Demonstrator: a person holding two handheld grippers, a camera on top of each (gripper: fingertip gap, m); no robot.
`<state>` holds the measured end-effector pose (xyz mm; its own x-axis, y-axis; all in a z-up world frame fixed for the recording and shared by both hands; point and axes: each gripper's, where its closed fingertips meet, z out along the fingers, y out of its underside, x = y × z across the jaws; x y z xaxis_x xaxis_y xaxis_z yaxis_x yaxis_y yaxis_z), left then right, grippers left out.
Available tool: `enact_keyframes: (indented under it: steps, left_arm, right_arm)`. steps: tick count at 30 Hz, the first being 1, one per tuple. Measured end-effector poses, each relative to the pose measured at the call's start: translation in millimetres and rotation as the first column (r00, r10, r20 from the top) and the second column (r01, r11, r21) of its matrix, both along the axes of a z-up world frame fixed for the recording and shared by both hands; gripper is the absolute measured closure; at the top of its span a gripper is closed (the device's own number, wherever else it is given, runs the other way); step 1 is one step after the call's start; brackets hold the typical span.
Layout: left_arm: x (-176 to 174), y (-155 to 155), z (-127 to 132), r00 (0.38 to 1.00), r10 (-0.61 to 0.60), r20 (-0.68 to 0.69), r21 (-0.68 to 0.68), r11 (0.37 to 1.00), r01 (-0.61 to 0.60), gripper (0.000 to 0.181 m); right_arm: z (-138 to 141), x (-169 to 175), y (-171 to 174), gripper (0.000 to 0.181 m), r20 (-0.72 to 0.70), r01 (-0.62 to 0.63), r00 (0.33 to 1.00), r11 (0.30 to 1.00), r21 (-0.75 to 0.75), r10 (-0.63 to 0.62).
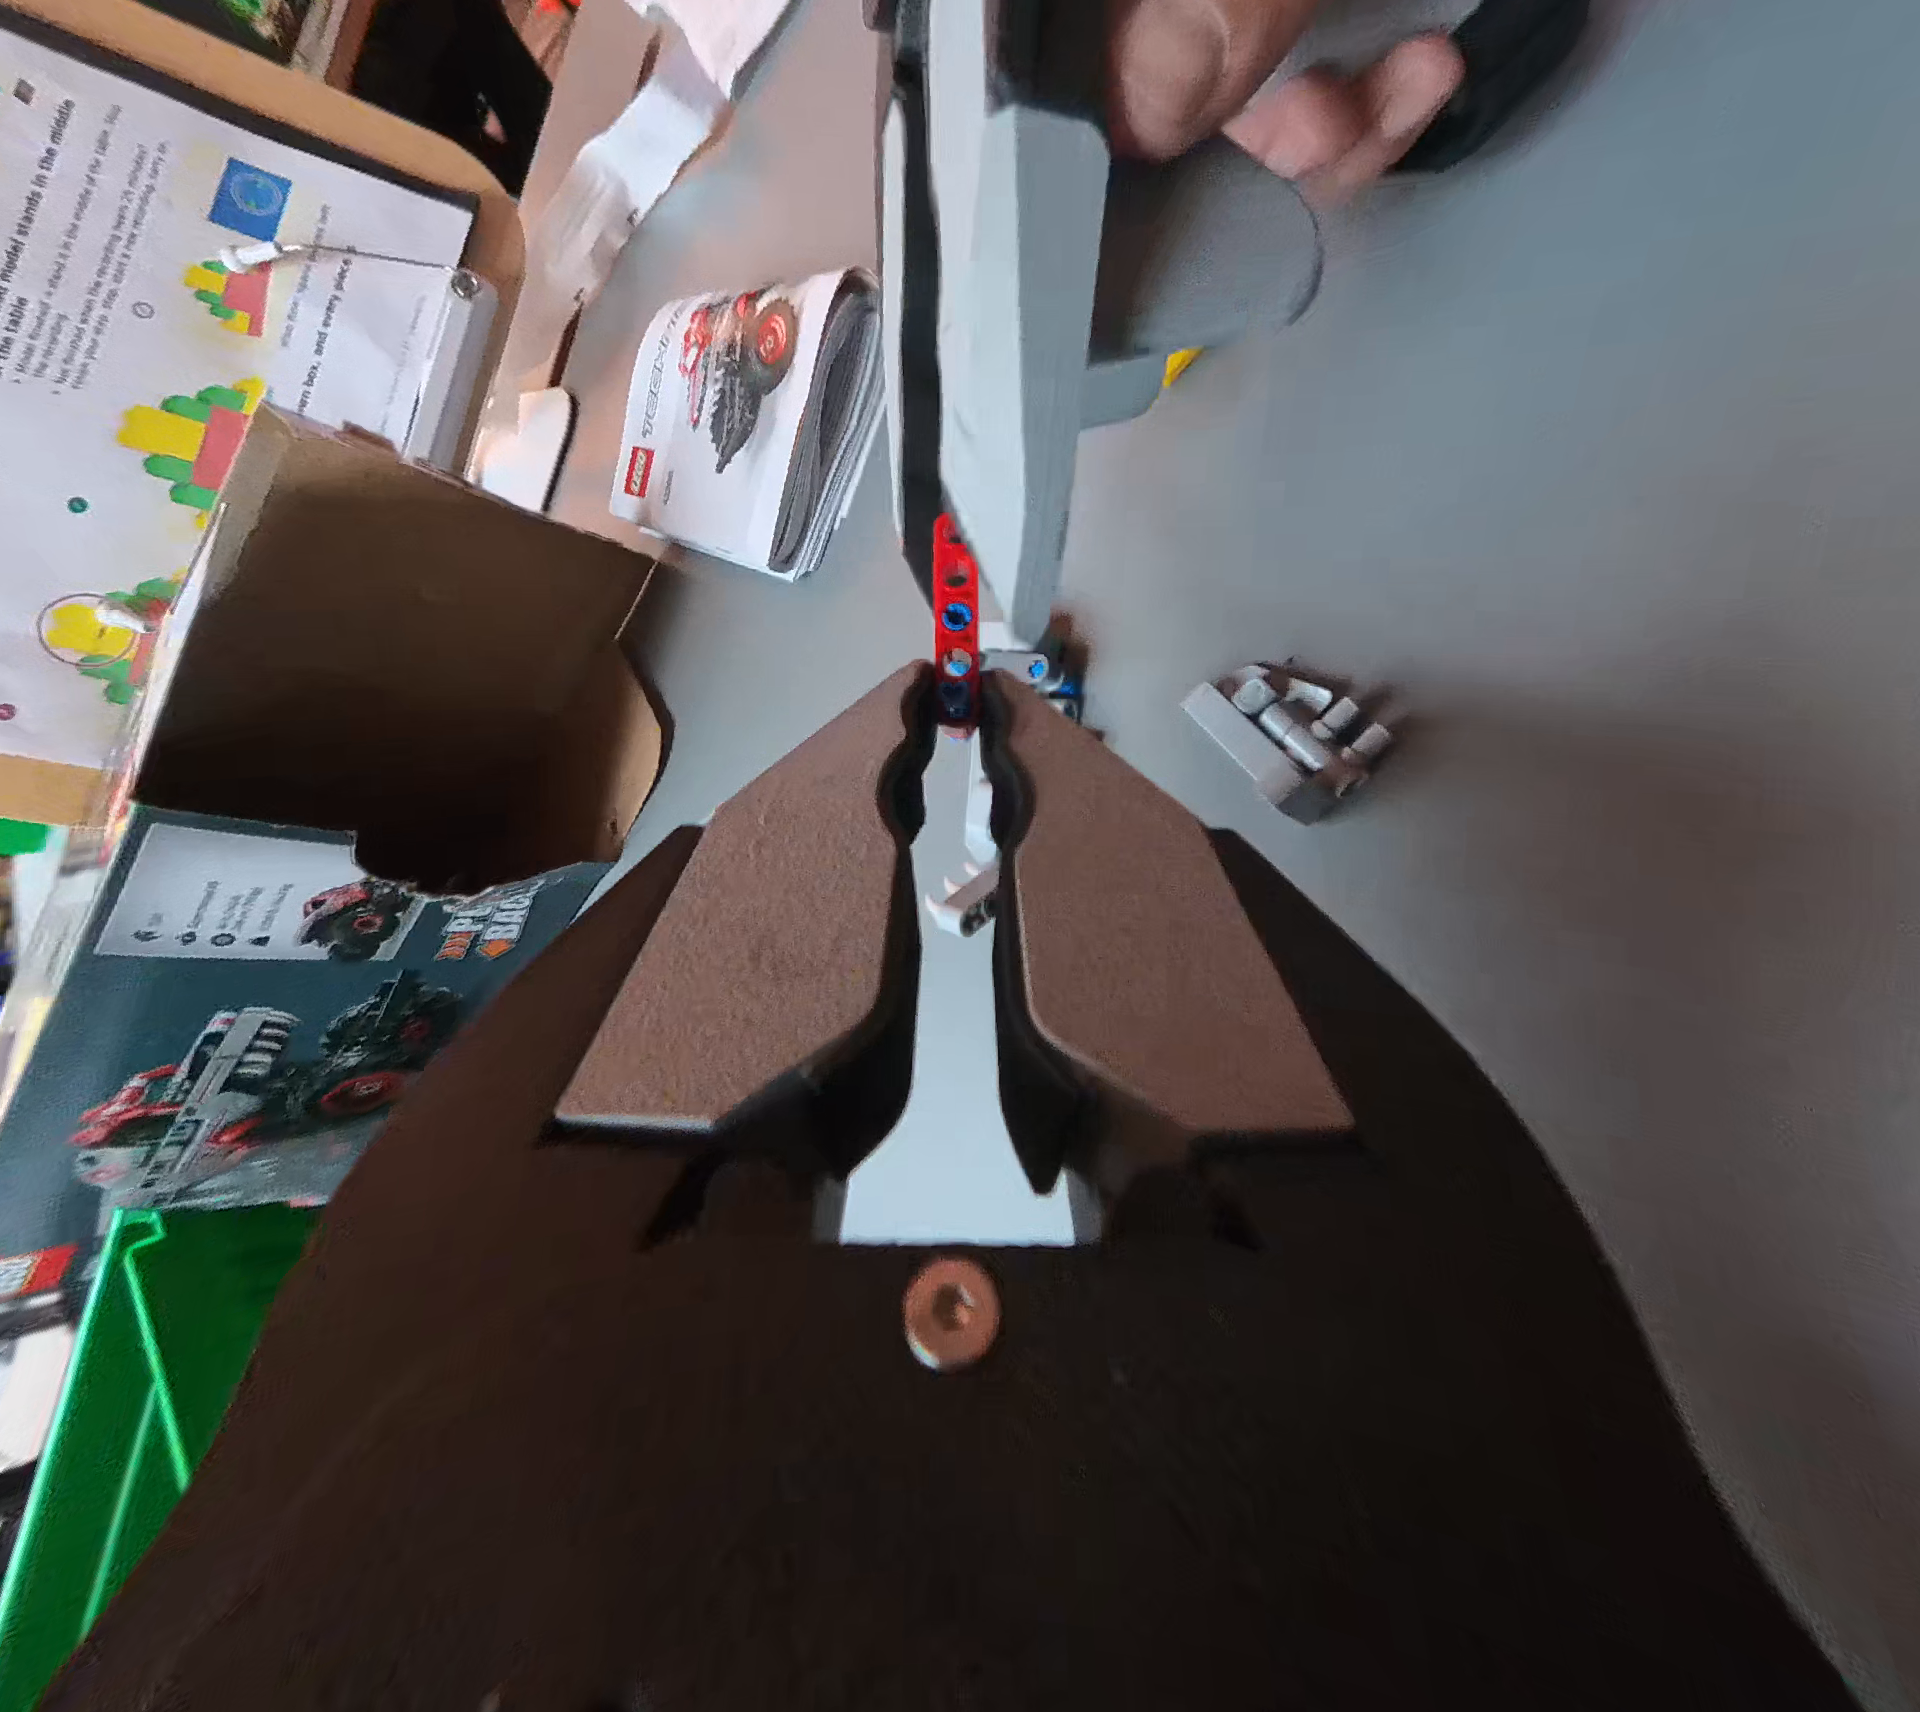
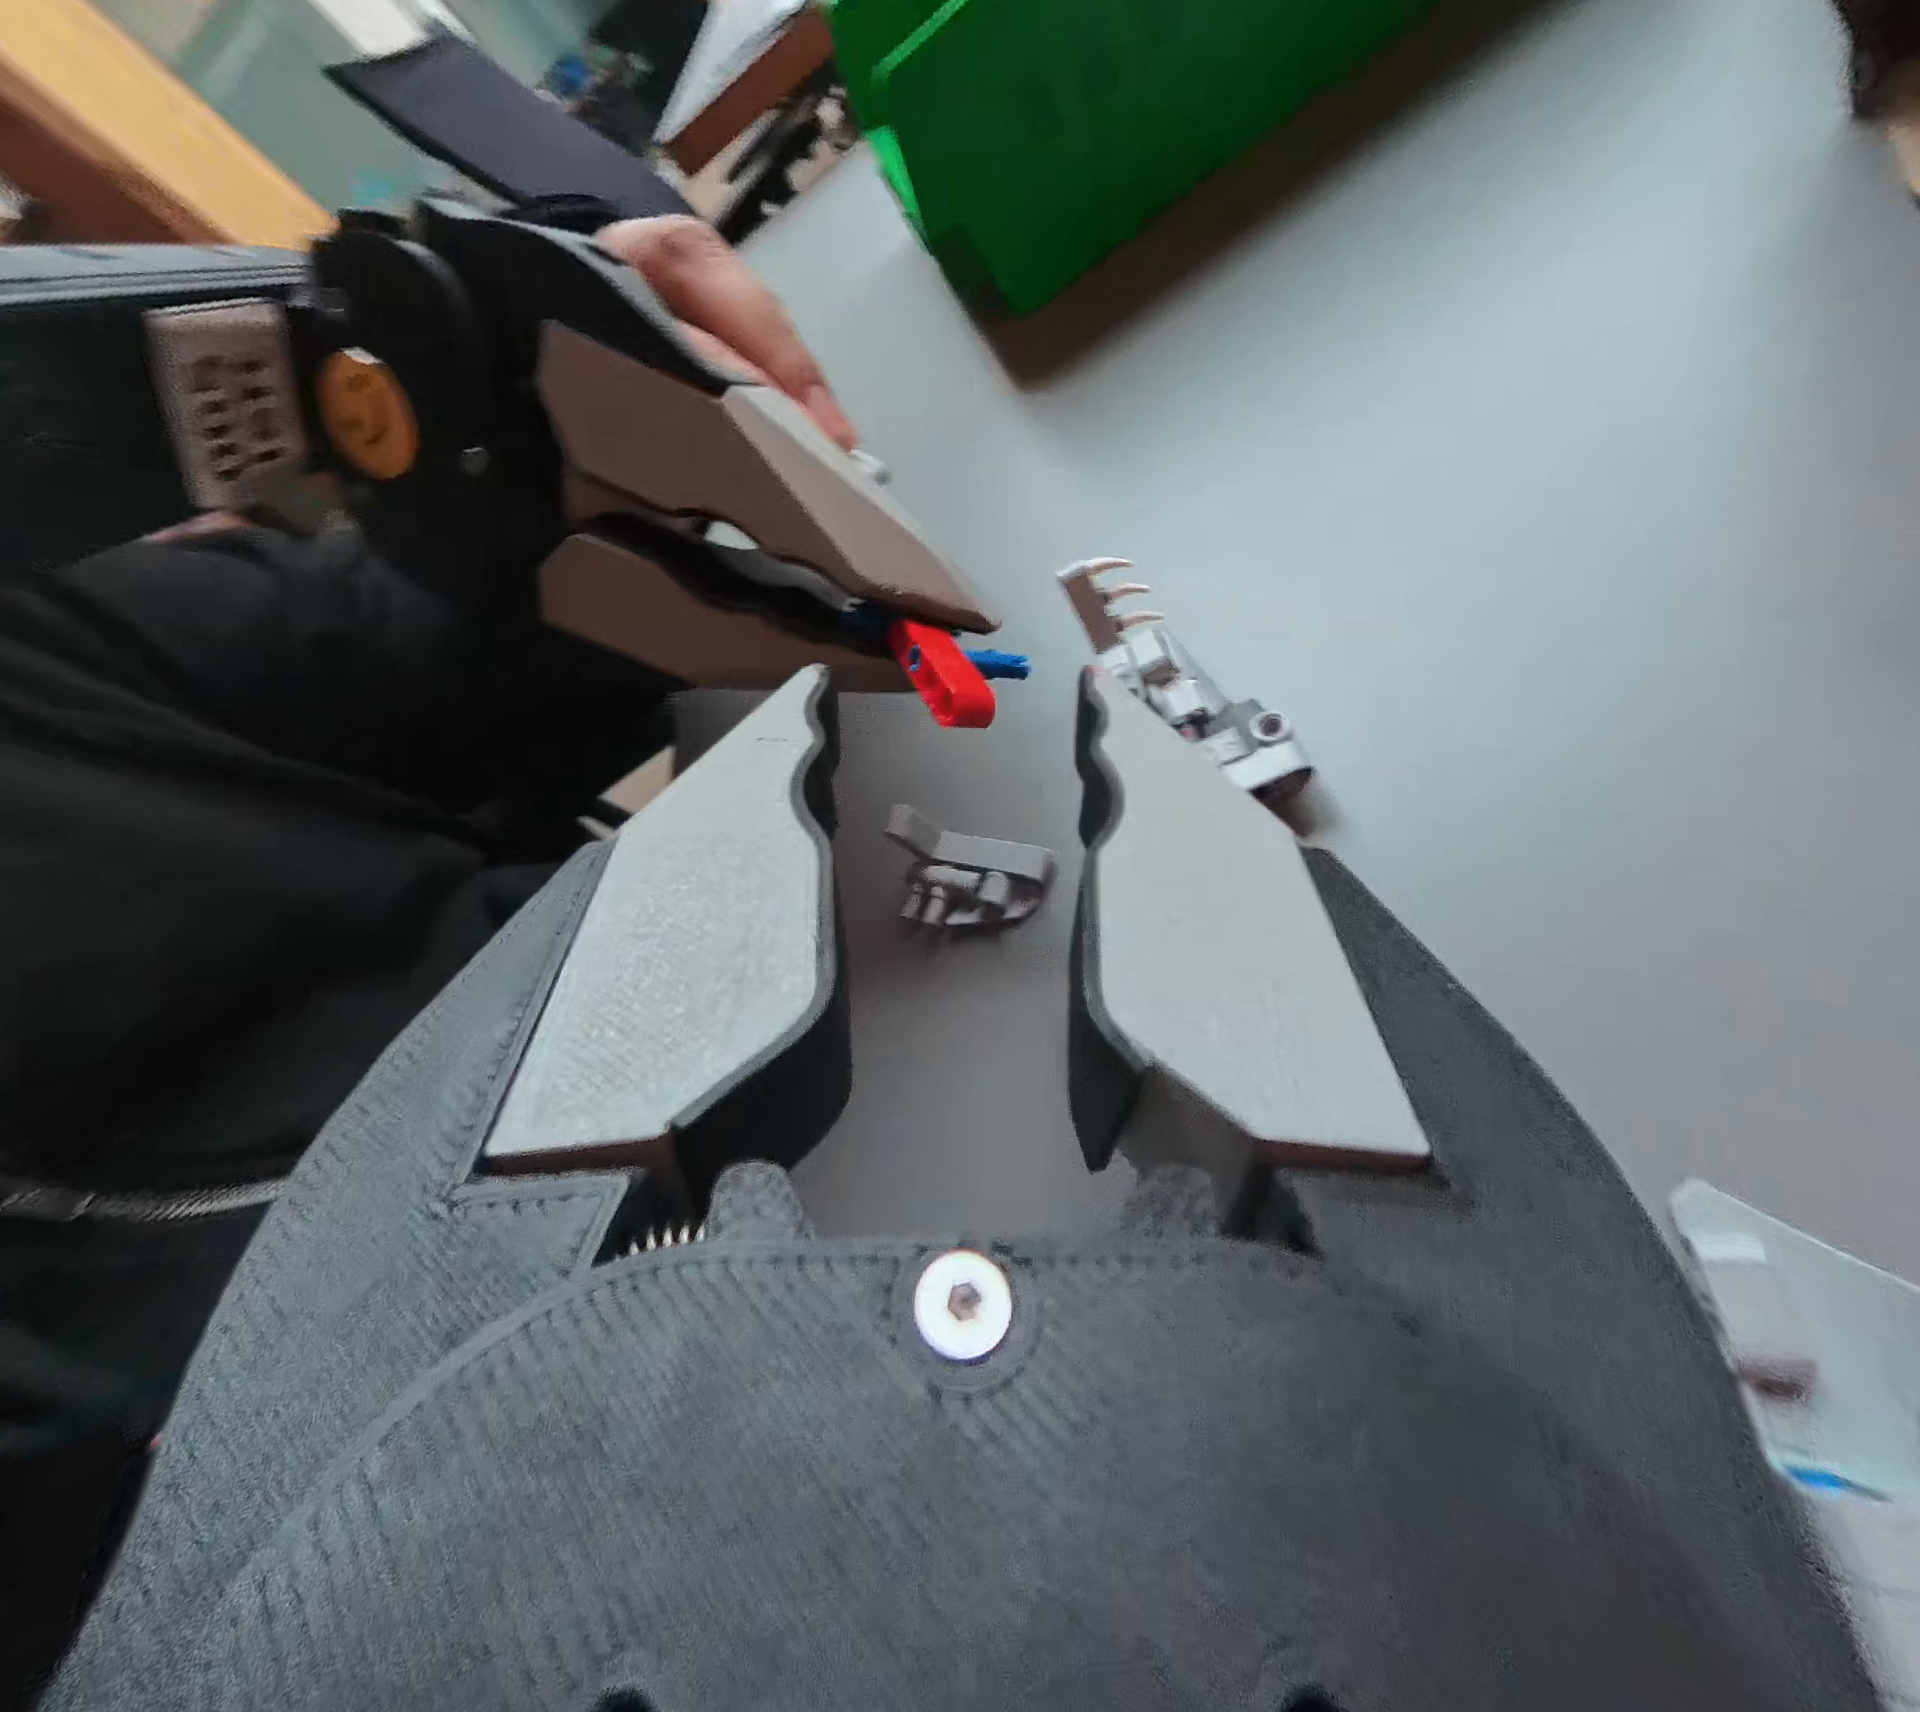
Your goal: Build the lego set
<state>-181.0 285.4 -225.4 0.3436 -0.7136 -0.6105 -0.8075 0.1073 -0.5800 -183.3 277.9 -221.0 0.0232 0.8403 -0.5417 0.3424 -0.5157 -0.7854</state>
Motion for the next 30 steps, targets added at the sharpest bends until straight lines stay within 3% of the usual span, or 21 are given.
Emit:
enact_keyframes:
  steps: [1, 4, 12, 30]
  left_arm:
    - [0, 0, -3, 1.0, 0.012, -0.024, -0.011, 1.0, -0.012, 0.176]
    - [-4, 4, -8, 0.996, 0.045, -0.08, 0.002, 0.999, -0.045, 0.176]
    - [-5, 9, 8, 0.981, 0.099, -0.169, 0.238, 0.97, -0.057, 0.175]
    - [-4, 11, 12, 0.973, 0.151, -0.174, 0.245, 0.964, -0.106, 0.176]
  right_arm:
    - [-2, -1, 2, 0.133, 0.018, 0.022, 1.0, 0.999, 0.025, -0.022]
    - [-2, -6, 0, 0.13, 0.031, 0.045, 0.998, 0.998, 0.039, -0.047]
    - [11, -10, -6, 0.145, -0.09, 0.019, 0.996, 0.998, -0.055, -0.024]
    - [14, -9, 2, 0.157, -0.186, 0.044, 0.98, 0.987, -0.156, -0.073]
